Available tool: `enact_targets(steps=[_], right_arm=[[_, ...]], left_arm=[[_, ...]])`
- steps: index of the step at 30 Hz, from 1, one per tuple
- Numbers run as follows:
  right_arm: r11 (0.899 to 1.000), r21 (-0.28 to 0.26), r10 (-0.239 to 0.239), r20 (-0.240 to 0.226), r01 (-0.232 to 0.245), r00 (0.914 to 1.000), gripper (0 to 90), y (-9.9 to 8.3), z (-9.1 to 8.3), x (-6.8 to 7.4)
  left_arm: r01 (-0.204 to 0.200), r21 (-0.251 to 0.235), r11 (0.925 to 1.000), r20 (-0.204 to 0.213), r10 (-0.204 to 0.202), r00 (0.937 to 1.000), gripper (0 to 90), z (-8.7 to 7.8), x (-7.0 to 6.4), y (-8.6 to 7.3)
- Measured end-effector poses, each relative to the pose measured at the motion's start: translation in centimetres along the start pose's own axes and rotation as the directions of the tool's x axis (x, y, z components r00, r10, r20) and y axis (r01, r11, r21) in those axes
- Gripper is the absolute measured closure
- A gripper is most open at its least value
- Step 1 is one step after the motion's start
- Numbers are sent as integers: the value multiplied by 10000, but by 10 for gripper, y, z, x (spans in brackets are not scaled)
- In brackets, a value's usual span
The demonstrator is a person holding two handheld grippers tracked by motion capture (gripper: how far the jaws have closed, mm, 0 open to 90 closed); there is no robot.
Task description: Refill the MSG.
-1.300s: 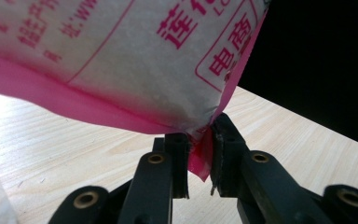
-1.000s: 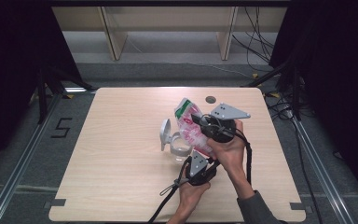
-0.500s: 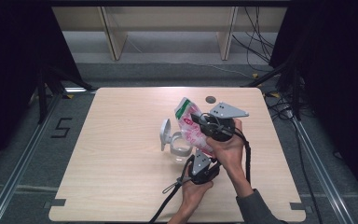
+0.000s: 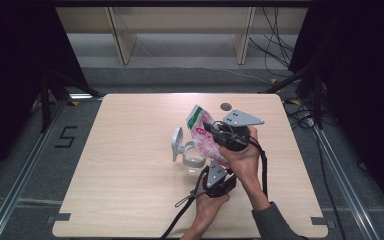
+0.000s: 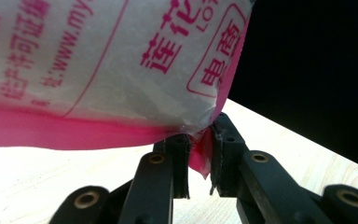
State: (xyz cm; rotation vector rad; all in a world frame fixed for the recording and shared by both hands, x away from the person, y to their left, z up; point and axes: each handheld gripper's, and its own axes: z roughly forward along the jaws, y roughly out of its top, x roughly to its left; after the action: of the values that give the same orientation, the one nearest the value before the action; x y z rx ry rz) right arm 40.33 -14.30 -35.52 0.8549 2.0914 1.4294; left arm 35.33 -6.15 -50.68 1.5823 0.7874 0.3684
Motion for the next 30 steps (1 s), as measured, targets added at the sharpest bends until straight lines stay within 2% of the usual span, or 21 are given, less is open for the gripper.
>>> enact_targets(steps=[2, 3, 4, 8, 10, 12, 14, 15, 16, 19, 20, 23, 24, 25, 26, 27, 30], right_arm=[[10000, -16, -24, 56, 24, 10000, 900, 0, 1, 1], [9998, 2, -199, 28, 199, 9998, 900, 0, 2, -1], [10000, 36, 36, -34, -36, 10000, 900, -1, 2, 0], [10000, 90, 40, 20, -40, 10000, 900, -1, 2, -1], [9996, -6, -265, 17, 265, 9996, 900, -1, 4, -3], [10000, 19, -29, -99, 30, 9999, 900, -1, 5, -1], [9999, 107, -27, 22, 27, 10000, 900, -1, 5, -1], [10000, -13, -98, 56, 98, 9999, 900, -2, 6, -2], [9996, 195, 184, -1, -184, 9998, 900, -2, 5, 0], [9999, 126, -52, 19, 52, 10000, 900, -3, 7, -2], [9997, 254, 70, -35, -69, 10000, 900, -3, 7, -2], [9998, 187, -105, 37, 104, 9999, 900, -4, 9, -3], [9998, 187, -105, 37, 104, 9999, 900, -4, 9, -3], [9996, 248, 92, 10, -92, 10000, 900, -4, 9, -1], [9998, 221, -16, -19, 16, 10000, 900, -4, 10, -2], [9995, 281, 141, -2, -141, 9999, 900, -5, 10, -1], [9996, 242, 143, 10, -143, 9999, 900, -4, 11, 0]], left_arm=[[4, 37, 10000, -4, -4, 10000, 786, 0, 0, 0], [99, -8, 10000, 25, -99, 9999, 786, 0, 0, 0], [90, -15, 10000, 49, -90, 9999, 786, 0, 0, 0], [96, 14, 10000, 33, -96, 9999, 786, 1, 0, 0], [70, 10, 10000, 91, -70, 9999, 786, 1, 0, 0], [89, -15, 10000, 94, -88, 9999, 787, 1, 0, 0], [115, 8, 9999, 109, -115, 9999, 787, 1, 0, -1], [126, 14, 9999, 133, -126, 9998, 787, 1, 0, -1], [121, 19, 9999, 124, -121, 9998, 787, 1, -1, -1], [81, 79, 9999, 140, -82, 9999, 788, 2, -1, -1], [122, 69, 9999, 161, -123, 9998, 788, 2, -1, -1], [167, 9, 9999, 214, -167, 9996, 789, 3, -1, -2], [167, 9, 9999, 214, -167, 9996, 789, 3, -1, -2], [167, 23, 9999, 194, -167, 9997, 789, 3, -1, -2], [171, 39, 9998, 207, -172, 9996, 789, 3, -1, -1], [147, 47, 9999, 182, -148, 9997, 789, 2, -1, -1], [159, 14, 9999, 220, -159, 9996, 789, 3, -1, -1]])
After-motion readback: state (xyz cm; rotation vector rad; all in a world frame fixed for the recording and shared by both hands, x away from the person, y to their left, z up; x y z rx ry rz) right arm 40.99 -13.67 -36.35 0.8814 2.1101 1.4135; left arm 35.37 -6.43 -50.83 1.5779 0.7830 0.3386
